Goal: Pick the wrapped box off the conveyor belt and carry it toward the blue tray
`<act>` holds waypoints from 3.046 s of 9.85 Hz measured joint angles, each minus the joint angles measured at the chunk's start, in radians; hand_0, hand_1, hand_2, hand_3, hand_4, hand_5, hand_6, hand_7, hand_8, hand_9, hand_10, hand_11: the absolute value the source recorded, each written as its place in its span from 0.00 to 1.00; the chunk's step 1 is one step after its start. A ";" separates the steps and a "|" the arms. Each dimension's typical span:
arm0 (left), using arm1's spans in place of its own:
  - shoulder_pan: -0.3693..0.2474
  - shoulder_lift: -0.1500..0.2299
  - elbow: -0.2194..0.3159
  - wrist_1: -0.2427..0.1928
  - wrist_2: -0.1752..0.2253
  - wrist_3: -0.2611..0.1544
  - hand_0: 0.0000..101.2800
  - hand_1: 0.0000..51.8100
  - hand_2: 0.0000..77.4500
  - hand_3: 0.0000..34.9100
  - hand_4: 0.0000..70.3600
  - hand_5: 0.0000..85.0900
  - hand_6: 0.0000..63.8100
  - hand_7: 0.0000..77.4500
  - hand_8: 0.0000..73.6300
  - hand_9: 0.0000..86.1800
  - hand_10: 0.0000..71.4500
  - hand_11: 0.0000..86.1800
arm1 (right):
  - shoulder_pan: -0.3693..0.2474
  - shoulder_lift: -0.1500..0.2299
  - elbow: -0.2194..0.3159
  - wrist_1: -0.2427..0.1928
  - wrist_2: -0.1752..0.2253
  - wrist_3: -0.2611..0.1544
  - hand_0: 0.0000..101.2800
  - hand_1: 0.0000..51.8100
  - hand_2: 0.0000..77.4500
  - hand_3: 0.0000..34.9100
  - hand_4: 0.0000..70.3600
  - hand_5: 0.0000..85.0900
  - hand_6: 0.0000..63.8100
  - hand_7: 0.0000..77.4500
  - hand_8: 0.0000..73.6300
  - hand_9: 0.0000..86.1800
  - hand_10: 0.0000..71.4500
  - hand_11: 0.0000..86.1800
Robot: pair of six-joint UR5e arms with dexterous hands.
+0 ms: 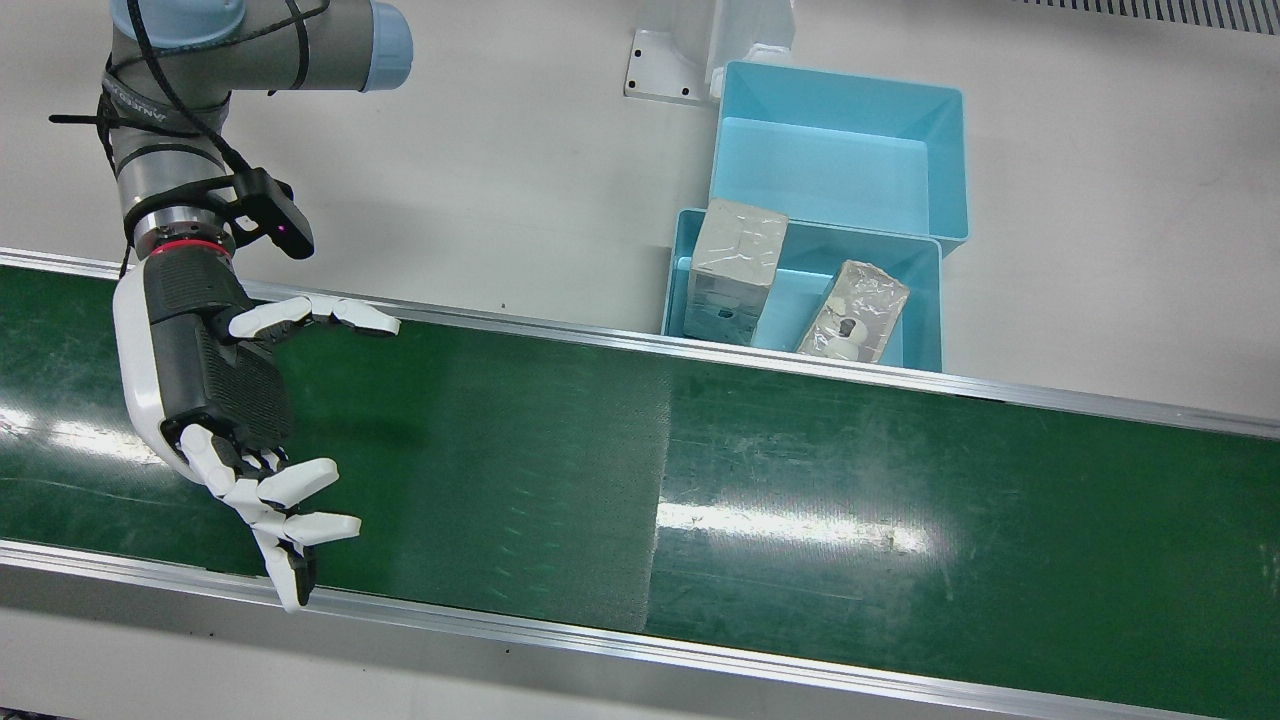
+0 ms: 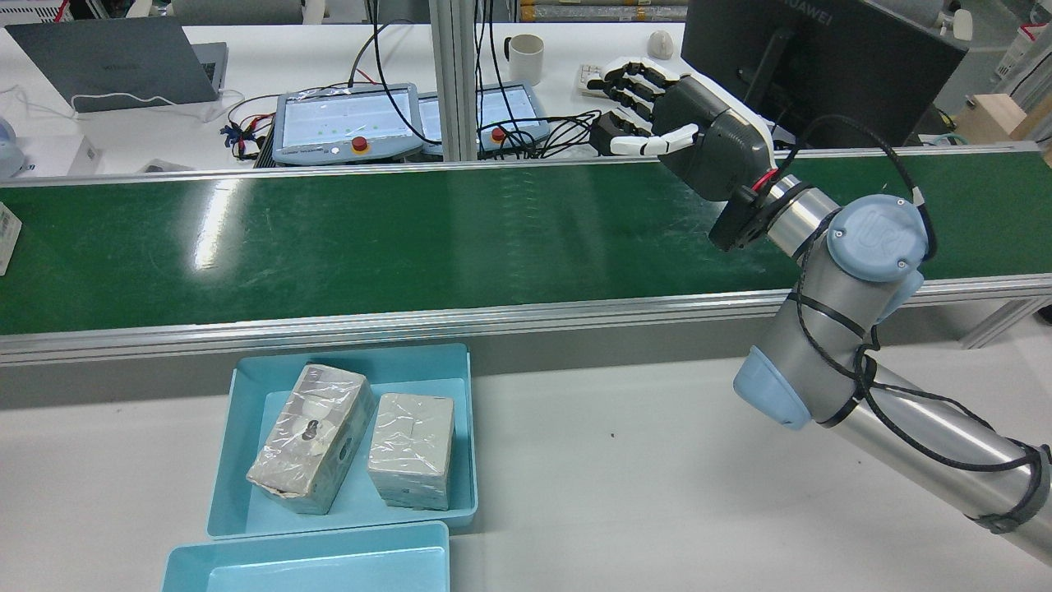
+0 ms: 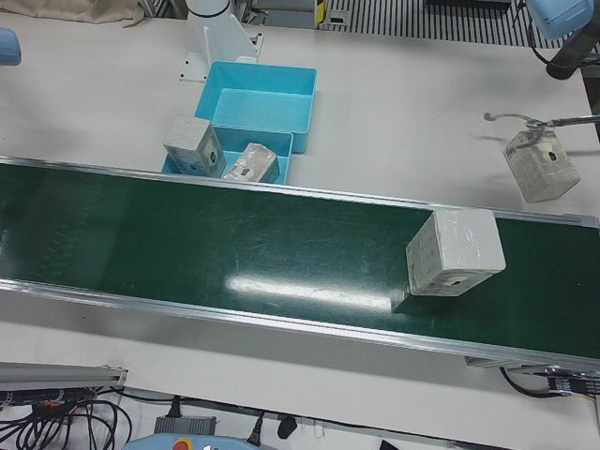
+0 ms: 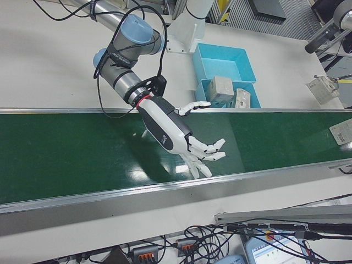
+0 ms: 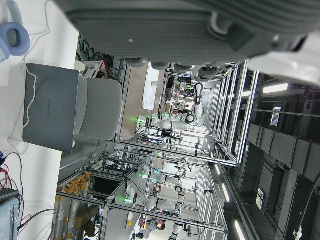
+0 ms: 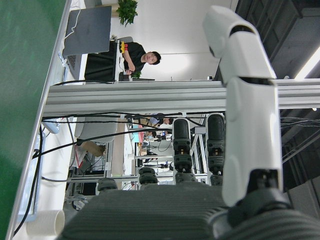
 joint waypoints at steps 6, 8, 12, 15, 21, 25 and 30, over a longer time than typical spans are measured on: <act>0.000 0.000 0.000 0.000 0.000 0.000 0.00 0.00 0.01 0.00 0.00 0.01 0.01 0.00 0.00 0.00 0.01 0.00 | 0.001 -0.004 0.077 -0.179 0.005 0.008 0.49 0.34 0.29 0.56 0.12 0.47 0.05 0.32 0.01 0.07 0.00 0.01; 0.000 0.000 0.000 0.000 0.000 0.000 0.00 0.00 0.01 0.00 0.00 0.01 0.01 0.00 0.00 0.00 0.01 0.00 | -0.001 -0.003 0.078 -0.180 0.004 0.010 0.48 0.33 0.23 0.56 0.12 0.47 0.05 0.32 0.01 0.07 0.00 0.02; 0.000 0.000 0.000 0.000 0.000 0.000 0.00 0.00 0.01 0.00 0.00 0.01 0.00 0.01 0.00 0.00 0.00 0.00 | -0.002 0.005 0.080 -0.182 0.004 0.008 0.48 0.31 0.24 0.56 0.12 0.47 0.04 0.31 0.01 0.07 0.00 0.02; 0.000 0.000 0.000 0.000 0.000 0.000 0.00 0.00 0.01 0.00 0.00 0.01 0.01 0.00 0.00 0.00 0.01 0.00 | -0.004 0.007 0.085 -0.182 0.005 0.007 0.48 0.31 0.25 0.58 0.15 0.47 0.04 0.32 0.01 0.07 0.00 0.01; 0.000 0.000 0.000 0.000 0.000 0.000 0.00 0.00 0.01 0.00 0.00 0.01 0.00 0.01 0.00 0.00 0.00 0.00 | -0.019 0.008 0.109 -0.182 0.005 -0.002 0.47 0.32 0.26 0.59 0.17 0.47 0.06 0.34 0.01 0.07 0.00 0.02; 0.000 0.000 0.000 0.000 0.000 0.000 0.00 0.00 0.01 0.00 0.00 0.01 0.00 0.01 0.00 0.00 0.01 0.00 | -0.050 0.047 0.080 -0.182 0.018 -0.026 0.48 0.31 0.26 0.60 0.16 0.47 0.06 0.34 0.01 0.07 0.00 0.01; 0.000 0.000 0.000 0.000 0.000 0.000 0.00 0.00 0.01 0.00 0.00 0.01 0.00 0.00 0.00 0.00 0.00 0.00 | -0.065 0.067 0.055 -0.182 0.036 -0.031 0.48 0.31 0.27 0.61 0.19 0.49 0.08 0.35 0.01 0.08 0.00 0.01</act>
